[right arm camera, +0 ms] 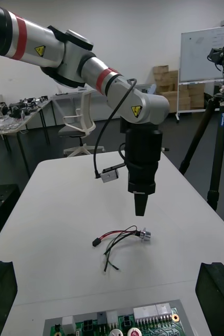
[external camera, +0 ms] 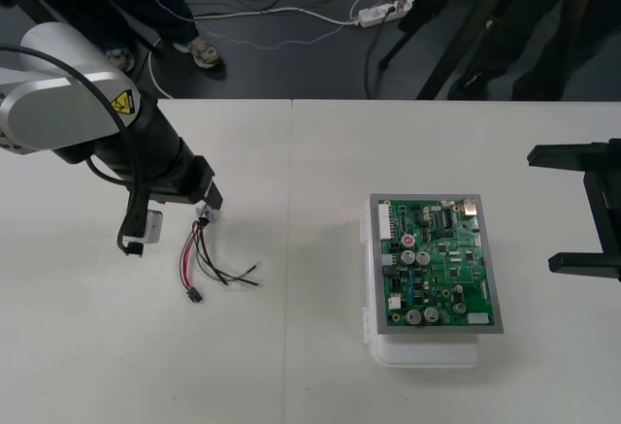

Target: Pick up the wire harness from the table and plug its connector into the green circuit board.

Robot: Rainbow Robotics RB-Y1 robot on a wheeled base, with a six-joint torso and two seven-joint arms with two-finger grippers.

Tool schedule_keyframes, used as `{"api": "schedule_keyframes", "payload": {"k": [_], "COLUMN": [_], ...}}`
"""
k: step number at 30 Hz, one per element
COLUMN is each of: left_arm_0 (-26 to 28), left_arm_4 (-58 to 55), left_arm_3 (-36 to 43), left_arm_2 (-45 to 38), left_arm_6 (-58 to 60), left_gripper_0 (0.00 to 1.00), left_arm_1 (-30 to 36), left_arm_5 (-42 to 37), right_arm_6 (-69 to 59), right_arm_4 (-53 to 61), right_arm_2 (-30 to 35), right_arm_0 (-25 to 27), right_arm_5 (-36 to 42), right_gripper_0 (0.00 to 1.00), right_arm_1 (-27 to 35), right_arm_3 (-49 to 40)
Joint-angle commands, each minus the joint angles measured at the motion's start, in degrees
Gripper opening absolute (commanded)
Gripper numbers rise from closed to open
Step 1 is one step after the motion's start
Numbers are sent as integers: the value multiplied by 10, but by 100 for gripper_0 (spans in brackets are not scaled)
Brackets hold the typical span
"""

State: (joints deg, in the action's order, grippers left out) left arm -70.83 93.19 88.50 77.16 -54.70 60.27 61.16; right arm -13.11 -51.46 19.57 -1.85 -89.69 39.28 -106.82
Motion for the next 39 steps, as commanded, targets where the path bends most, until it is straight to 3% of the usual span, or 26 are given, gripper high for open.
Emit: {"api": "schedule_keyframes", "payload": {"k": [1, 13, 39], "left_arm_0": [-43, -43, -38], "left_arm_4": [3, 23, 45], "left_arm_3": [-55, -137, -208], "left_arm_2": [30, 55, 136], "left_arm_6": [-8, -26, -33], "left_gripper_0": [92, 92, 92], "left_arm_1": [-31, -100, -163], "left_arm_5": [-52, -63, -119], "right_arm_6": [17, 21, 27], "right_arm_4": [2, 3, 3], "right_arm_2": [-27, -32, -31], "right_arm_0": [-17, -17, -17], "right_arm_5": [-3, -3, -3], "right_gripper_0": [100, 100, 100], "right_arm_1": [-2, -2, -3], "right_arm_3": [2, 3, 9]}}
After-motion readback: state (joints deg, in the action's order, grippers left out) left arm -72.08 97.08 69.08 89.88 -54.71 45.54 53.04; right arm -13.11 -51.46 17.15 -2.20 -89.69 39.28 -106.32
